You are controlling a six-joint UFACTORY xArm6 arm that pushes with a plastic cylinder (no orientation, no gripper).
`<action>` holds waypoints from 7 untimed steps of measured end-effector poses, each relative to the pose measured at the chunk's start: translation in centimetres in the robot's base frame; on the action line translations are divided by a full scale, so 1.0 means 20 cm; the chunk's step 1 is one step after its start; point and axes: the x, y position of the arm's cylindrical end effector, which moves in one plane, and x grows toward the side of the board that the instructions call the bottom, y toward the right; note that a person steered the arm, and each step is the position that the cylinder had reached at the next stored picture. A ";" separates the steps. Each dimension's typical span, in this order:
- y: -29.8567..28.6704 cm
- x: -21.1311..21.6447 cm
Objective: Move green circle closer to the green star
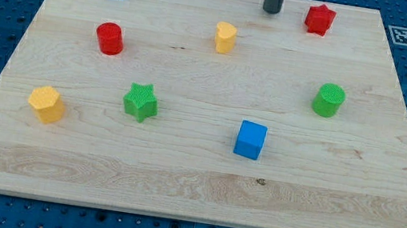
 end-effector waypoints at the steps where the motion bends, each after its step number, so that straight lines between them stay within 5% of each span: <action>1: 0.00 0.13; 3: 0.14 0.51; 6: 0.79 1.02; 7: 0.65 1.13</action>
